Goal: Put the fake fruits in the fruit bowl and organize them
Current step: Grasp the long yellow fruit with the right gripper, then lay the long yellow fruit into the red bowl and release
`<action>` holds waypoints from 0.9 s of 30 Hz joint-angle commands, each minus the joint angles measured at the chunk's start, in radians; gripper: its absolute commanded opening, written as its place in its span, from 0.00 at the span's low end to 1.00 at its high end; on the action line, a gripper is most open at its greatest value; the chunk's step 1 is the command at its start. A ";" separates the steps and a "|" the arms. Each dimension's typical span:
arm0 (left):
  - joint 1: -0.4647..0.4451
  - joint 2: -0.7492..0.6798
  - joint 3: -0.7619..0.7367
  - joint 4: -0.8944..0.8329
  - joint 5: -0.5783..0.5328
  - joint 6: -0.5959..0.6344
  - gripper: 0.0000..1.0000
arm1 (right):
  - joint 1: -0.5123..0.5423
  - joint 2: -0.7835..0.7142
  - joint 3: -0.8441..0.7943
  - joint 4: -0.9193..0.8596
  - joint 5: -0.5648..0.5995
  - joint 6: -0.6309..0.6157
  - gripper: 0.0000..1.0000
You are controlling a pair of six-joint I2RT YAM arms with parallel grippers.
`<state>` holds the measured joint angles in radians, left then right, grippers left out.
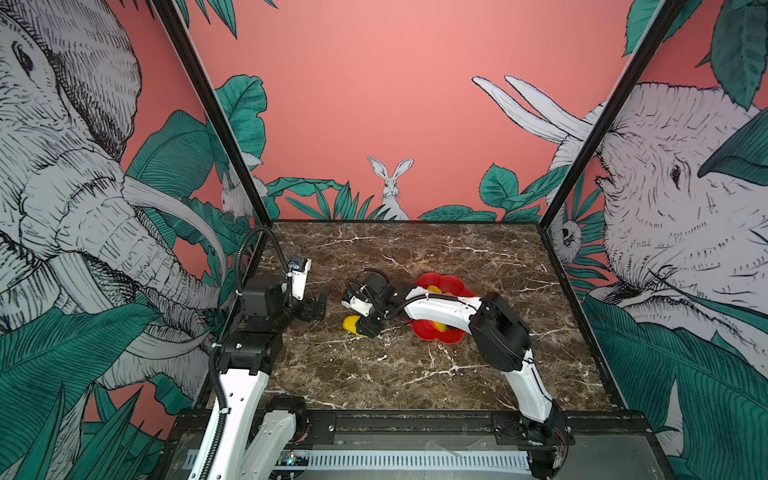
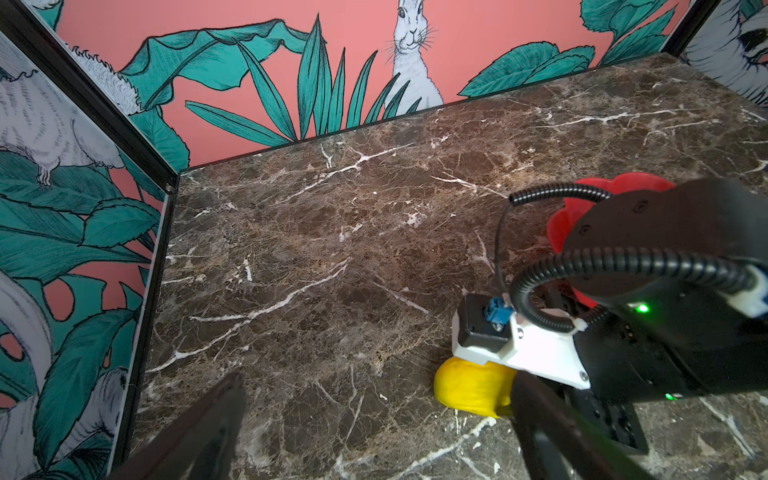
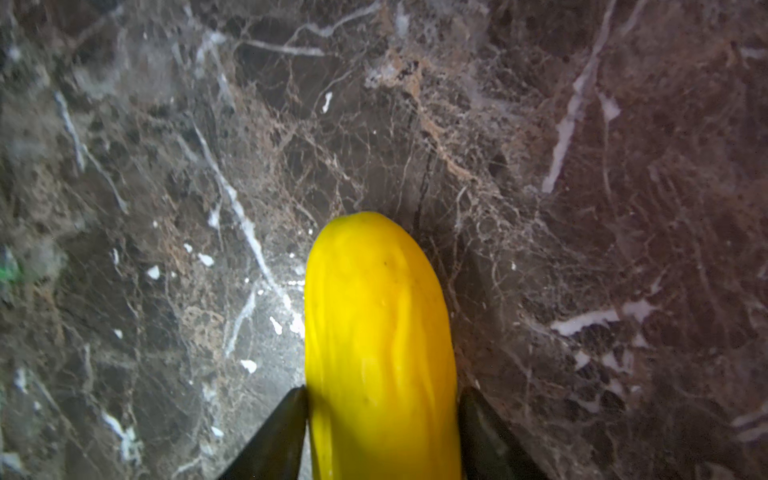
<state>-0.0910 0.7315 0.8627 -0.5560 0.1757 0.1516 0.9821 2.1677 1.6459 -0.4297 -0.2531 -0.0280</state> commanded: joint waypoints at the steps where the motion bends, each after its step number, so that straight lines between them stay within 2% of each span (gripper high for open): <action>1: -0.003 -0.017 -0.009 0.003 0.007 0.016 1.00 | 0.005 -0.057 -0.019 -0.010 0.010 -0.003 0.46; 3: -0.003 -0.017 -0.008 0.003 0.007 0.016 1.00 | 0.004 -0.076 -0.024 -0.019 0.020 -0.006 0.40; 7: -0.003 -0.017 -0.010 0.001 0.005 0.016 1.00 | -0.006 -0.147 -0.042 -0.050 0.063 -0.001 0.34; 13: -0.002 -0.018 -0.011 0.001 0.005 0.016 1.00 | -0.066 -0.383 -0.192 -0.044 0.141 0.074 0.34; 17: -0.003 -0.017 -0.010 0.001 0.006 0.015 1.00 | -0.118 -0.503 -0.289 -0.088 0.250 0.133 0.34; 21: -0.003 -0.018 -0.010 0.002 0.006 0.016 1.00 | -0.149 -0.557 -0.373 -0.119 0.326 0.219 0.33; 27: -0.003 -0.015 -0.010 0.002 0.010 0.014 1.00 | -0.149 -0.558 -0.442 -0.099 0.376 0.312 0.32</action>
<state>-0.0910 0.7246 0.8627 -0.5560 0.1757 0.1516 0.8268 1.6112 1.2186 -0.5278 0.0681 0.2070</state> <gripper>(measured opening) 0.996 0.325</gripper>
